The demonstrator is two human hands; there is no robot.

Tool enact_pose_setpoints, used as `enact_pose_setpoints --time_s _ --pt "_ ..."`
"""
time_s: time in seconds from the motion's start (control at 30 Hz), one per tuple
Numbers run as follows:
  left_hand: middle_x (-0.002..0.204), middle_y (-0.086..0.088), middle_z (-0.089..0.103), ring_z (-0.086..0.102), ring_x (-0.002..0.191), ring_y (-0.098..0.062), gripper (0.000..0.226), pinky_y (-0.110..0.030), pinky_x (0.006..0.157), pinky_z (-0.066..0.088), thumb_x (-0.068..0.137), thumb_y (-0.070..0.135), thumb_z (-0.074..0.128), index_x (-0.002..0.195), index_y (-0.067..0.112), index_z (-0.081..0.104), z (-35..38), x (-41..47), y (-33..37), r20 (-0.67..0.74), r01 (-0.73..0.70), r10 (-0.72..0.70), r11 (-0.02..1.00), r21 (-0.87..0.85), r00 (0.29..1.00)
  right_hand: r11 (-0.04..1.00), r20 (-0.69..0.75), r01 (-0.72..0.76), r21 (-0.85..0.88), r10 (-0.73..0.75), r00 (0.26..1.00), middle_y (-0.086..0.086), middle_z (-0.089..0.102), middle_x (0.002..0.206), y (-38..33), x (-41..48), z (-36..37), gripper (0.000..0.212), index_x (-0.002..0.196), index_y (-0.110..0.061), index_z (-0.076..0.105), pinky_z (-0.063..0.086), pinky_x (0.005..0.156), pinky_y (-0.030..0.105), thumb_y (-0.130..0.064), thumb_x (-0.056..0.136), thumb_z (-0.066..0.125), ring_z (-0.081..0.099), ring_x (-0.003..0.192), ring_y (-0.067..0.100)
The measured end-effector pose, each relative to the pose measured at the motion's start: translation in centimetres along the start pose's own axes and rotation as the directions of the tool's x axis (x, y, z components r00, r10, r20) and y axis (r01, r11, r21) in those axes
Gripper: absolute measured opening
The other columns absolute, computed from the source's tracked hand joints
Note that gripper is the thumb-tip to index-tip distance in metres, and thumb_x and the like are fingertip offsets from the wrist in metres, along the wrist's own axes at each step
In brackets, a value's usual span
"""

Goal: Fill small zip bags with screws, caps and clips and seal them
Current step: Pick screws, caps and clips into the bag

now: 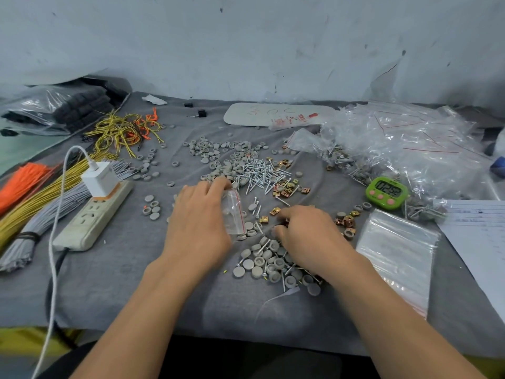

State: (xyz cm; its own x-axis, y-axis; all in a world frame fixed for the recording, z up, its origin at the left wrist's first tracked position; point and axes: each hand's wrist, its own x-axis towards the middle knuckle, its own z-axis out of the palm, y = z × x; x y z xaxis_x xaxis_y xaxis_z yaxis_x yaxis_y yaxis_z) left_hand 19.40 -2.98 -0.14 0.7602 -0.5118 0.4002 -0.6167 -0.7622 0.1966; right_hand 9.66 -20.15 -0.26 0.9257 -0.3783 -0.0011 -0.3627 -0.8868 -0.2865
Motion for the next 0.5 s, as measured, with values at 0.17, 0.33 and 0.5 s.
enact_pose_setpoints --time_s 0.17,0.33,0.5 --pt "0.114 0.008 0.048 0.045 0.109 -0.019 0.08 -0.03 0.092 0.034 0.068 0.036 0.082 0.137 0.035 0.042 -0.1 -0.1 -0.4 0.064 -0.004 0.005 1.0 -0.01 0.998 0.998 0.032 -0.058 0.002 0.058 0.998 0.002 0.072 0.103 -0.8 0.2 -0.7 0.024 0.102 -0.031 0.072 0.05 0.072 0.03 -0.01 0.093 0.063 0.059 0.086 0.021" --pt "0.109 0.014 0.039 0.043 0.105 -0.015 0.086 -0.028 0.084 0.031 0.062 0.048 0.083 0.135 0.041 0.037 -0.8 -0.2 -1.0 0.092 0.032 -0.025 0.996 -0.08 0.995 0.998 0.045 -0.049 0.045 0.047 0.998 0.001 0.073 0.101 -1.0 0.2 -0.9 0.031 0.093 -0.034 0.071 0.059 0.081 0.033 -0.005 0.085 0.067 0.068 0.094 0.023" --pt "0.114 0.012 0.043 0.044 0.112 -0.017 0.093 -0.03 0.088 0.034 0.059 0.061 0.085 0.136 0.041 0.038 -0.8 0.2 -0.8 0.153 0.07 -0.05 0.989 -0.129 0.987 0.991 0.001 -0.082 0.104 0.082 0.997 0.002 0.073 0.101 -1.4 -0.1 -0.8 0.04 0.098 -0.031 0.074 0.061 0.082 0.035 0.004 0.083 0.062 0.068 0.095 0.025"
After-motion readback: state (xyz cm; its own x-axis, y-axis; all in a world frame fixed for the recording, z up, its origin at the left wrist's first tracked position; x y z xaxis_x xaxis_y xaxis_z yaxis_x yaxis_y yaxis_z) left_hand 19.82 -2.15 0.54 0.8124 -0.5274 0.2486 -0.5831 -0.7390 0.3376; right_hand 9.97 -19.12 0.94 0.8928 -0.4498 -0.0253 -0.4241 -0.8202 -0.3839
